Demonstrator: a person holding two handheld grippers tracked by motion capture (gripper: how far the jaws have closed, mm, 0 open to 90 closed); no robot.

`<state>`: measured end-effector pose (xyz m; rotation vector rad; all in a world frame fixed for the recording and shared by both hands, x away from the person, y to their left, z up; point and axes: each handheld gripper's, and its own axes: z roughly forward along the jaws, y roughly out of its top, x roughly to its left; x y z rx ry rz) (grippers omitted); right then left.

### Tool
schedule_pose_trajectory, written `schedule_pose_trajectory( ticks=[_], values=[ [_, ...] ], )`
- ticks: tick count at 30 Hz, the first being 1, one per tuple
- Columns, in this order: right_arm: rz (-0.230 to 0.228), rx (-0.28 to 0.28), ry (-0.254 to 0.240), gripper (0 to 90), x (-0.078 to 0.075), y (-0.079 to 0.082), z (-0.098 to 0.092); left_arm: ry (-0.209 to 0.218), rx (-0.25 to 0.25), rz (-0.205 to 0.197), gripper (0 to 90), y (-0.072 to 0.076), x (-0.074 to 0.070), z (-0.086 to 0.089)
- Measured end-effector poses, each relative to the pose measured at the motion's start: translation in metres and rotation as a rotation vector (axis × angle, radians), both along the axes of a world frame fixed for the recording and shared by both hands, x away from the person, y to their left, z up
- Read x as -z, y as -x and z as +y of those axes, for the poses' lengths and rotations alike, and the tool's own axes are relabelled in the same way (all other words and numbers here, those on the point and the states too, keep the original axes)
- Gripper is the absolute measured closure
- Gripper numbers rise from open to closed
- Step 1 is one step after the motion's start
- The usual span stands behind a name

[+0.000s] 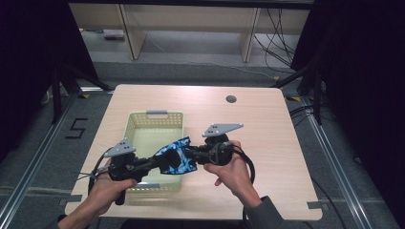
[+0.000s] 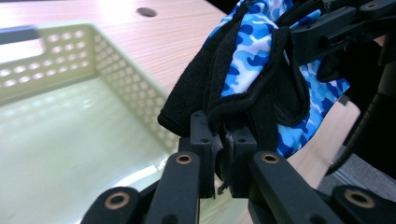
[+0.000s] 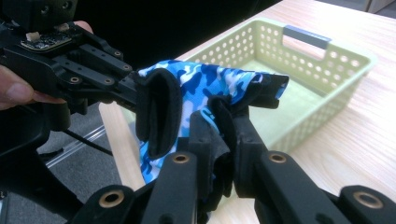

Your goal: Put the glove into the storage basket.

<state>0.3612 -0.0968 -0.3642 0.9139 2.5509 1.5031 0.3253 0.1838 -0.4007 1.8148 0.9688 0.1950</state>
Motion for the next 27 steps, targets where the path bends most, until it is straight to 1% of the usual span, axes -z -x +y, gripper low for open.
schedule_pose_trajectory(
  ticks=[1,2,3,4,5,6,7,8,9,11,12,13,14,15,16,17,18,19,20,22,23,24,25,27],
  values=[
    [-0.005,-0.007,0.000,81.8,0.002,-0.004,0.005,0.001,-0.012,0.000,83.6,-0.002,0.001,0.005],
    [0.010,-0.002,-0.002,81.8,0.003,-0.006,0.011,0.003,-0.014,0.003,83.6,-0.004,0.003,0.009],
    [0.005,-0.010,0.000,81.8,0.005,-0.010,0.016,-0.010,-0.027,0.008,83.5,-0.005,0.004,0.015],
    [0.005,-0.015,0.002,81.8,0.007,-0.013,0.021,-0.003,-0.032,0.007,83.6,-0.006,0.006,0.018],
    [0.024,-0.010,0.002,81.8,0.008,-0.014,0.025,-0.002,-0.041,0.021,83.6,-0.007,0.008,0.023],
    [0.034,-0.012,0.004,81.8,0.011,-0.016,0.032,-0.006,-0.042,0.041,83.5,-0.009,0.011,0.030],
    [0.037,-0.020,0.005,81.8,0.015,-0.020,0.038,-0.008,-0.048,0.051,83.5,-0.010,0.013,0.033],
    [0.046,-0.019,0.003,81.8,0.017,-0.021,0.042,0.003,-0.053,0.056,83.5,-0.011,0.016,0.036],
    [0.055,-0.022,0.006,81.8,0.019,-0.022,0.045,-0.002,-0.053,0.070,83.4,-0.013,0.019,0.042],
    [0.065,-0.027,0.011,81.8,0.027,-0.026,0.056,-0.001,-0.064,0.093,83.4,-0.015,0.025,0.051],
    [0.086,-0.027,-0.001,81.8,0.032,-0.027,0.061,-0.003,-0.062,0.100,83.4,-0.016,0.027,0.054],
    [0.082,-0.027,0.010,81.8,0.034,-0.028,0.063,-0.002,-0.071,0.109,83.4,-0.017,0.029,0.057],
    [0.100,-0.028,0.009,81.7,0.037,-0.029,0.067,-0.007,-0.069,0.116,83.3,-0.018,0.032,0.061],
    [0.105,-0.028,0.009,81.7,0.042,-0.030,0.071,-0.014,-0.063,0.122,83.2,-0.019,0.033,0.063],
    [0.120,-0.025,0.013,81.7,0.044,-0.030,0.073,-0.016,-0.072,0.125,83.2,-0.020,0.036,0.065],
    [0.120,-0.024,0.016,81.7,0.048,-0.031,0.076,-0.024,-0.069,0.135,83.2,-0.020,0.038,0.068],
    [0.139,-0.019,0.012,81.7,0.052,-0.030,0.079,-0.031,-0.068,0.140,83.2,-0.021,0.040,0.070],
    [0.133,-0.022,0.020,81.7,0.055,-0.032,0.081,-0.033,-0.065,0.147,83.2,-0.021,0.044,0.072],
    [0.141,-0.030,0.025,81.6,0.059,-0.032,0.084,-0.036,-0.063,0.156,83.2,-0.022,0.045,0.073],
    [0.158,-0.027,0.033,81.6,0.065,-0.032,0.087,-0.045,-0.066,0.177,83.1,-0.023,0.050,0.076],
    [0.165,-0.027,0.040,81.6,0.067,-0.032,0.089,-0.042,-0.069,0.188,83.1,-0.023,0.052,0.076],
    [0.168,-0.027,0.046,81.6,0.070,-0.033,0.091,-0.049,-0.064,0.198,83.0,-0.023,0.054,0.077],
    [0.169,-0.028,0.055,81.6,0.073,-0.033,0.092,-0.065,-0.052,0.205,83.0,-0.024,0.056,0.078],
    [0.183,-0.024,0.067,81.6,0.077,-0.033,0.094,-0.079,-0.049,0.220,82.9,-0.025,0.060,0.079]
  ],
)
